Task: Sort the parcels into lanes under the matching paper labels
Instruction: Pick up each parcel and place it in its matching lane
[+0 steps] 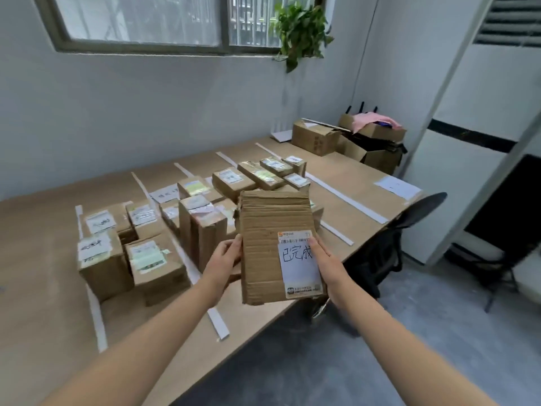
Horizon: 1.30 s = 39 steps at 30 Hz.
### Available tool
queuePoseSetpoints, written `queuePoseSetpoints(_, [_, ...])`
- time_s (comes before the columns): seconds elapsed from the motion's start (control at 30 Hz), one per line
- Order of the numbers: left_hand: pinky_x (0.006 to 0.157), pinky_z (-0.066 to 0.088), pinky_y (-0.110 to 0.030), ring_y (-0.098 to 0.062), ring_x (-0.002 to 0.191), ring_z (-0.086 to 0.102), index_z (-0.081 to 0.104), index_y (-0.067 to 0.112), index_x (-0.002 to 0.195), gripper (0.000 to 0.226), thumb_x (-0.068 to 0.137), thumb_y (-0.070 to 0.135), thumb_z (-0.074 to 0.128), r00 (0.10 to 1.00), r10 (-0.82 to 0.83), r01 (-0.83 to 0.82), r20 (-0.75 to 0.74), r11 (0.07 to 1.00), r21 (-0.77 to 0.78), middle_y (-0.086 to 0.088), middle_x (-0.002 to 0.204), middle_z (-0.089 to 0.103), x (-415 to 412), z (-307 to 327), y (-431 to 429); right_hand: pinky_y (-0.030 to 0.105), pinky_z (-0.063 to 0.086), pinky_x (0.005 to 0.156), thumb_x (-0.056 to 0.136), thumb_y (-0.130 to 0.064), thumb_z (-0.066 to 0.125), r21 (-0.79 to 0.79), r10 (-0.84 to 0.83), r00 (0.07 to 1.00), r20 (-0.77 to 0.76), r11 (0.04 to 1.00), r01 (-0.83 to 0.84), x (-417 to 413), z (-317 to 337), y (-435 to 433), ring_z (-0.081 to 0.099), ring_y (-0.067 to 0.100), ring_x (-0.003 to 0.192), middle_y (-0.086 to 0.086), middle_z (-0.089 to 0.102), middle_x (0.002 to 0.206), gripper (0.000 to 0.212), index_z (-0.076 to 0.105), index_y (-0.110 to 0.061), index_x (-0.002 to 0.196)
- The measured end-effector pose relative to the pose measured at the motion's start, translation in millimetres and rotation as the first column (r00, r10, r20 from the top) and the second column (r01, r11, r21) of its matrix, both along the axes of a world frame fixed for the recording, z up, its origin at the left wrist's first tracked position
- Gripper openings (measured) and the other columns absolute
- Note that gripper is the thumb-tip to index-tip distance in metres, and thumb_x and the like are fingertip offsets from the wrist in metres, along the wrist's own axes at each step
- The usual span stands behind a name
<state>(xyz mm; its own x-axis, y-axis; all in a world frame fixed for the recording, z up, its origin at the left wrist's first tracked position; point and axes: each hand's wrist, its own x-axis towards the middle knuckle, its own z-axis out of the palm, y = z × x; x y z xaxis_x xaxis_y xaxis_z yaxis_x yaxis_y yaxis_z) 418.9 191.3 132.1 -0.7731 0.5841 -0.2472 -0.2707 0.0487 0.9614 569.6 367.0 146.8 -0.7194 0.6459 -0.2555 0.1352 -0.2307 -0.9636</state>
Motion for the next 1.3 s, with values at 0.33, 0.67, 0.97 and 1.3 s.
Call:
queuePoseSetpoints(0.33, [0.099,0.051,-0.052,-0.018,0.118,0.058,0.054,0.024,0.119,0.065,0.076,0.073,0.057,0.977,-0.194,0.192,0.093,0.981,0.026,0.000,0.122,0.064,6.5,-22.7,199.8,0.036,0.058,0.088,0.102,-0.039,0.052,0.082,-0.165,0.983,0.076,0.984,0.159,21.6,-1.5,179.3,0.071,0.019,0.104,-0.001,0.073,0.116,0.032,0.062,-0.030,0.131])
queuePoseSetpoints(0.67, [0.105,0.047,-0.048,-0.014,0.117,0.062,0.061,0.037,0.122,0.073,0.067,0.085,0.057,0.951,-0.255,0.264,0.173,0.964,-0.036,0.010,0.121,0.068,-46.9,-56.5,399.8,0.039,0.059,0.088,0.102,-0.043,0.050,0.090,-0.171,0.964,0.205,0.984,0.155,-31.7,-24.1,374.6,0.071,0.019,0.103,-0.003,0.074,0.115,0.036,0.061,-0.029,0.133])
queuePoseSetpoints(0.97, [0.108,0.046,-0.042,-0.016,0.115,0.063,0.067,0.025,0.121,0.046,0.096,0.059,0.046,0.962,-0.196,0.240,0.191,0.940,-0.244,0.003,0.124,0.068,-88.9,-98.8,503.8,0.028,0.054,0.072,0.105,-0.041,0.043,0.055,0.081,0.916,0.393,0.992,-0.111,-109.7,-73.6,513.5,0.069,0.015,0.099,-0.003,0.072,0.114,0.034,0.057,-0.028,0.133])
queuePoseSetpoints(1.3, [0.104,0.047,-0.040,-0.018,0.110,0.062,0.064,0.026,0.115,0.039,0.104,0.048,0.033,0.993,0.023,0.040,0.116,0.856,-0.516,0.001,0.118,0.067,-132.2,-151.4,602.9,0.035,0.047,0.098,0.107,-0.042,0.033,0.011,0.305,0.812,0.497,0.934,-0.357,-214.3,-163.5,620.4,0.059,0.016,0.115,0.001,0.058,0.132,0.037,0.046,-0.026,0.138])
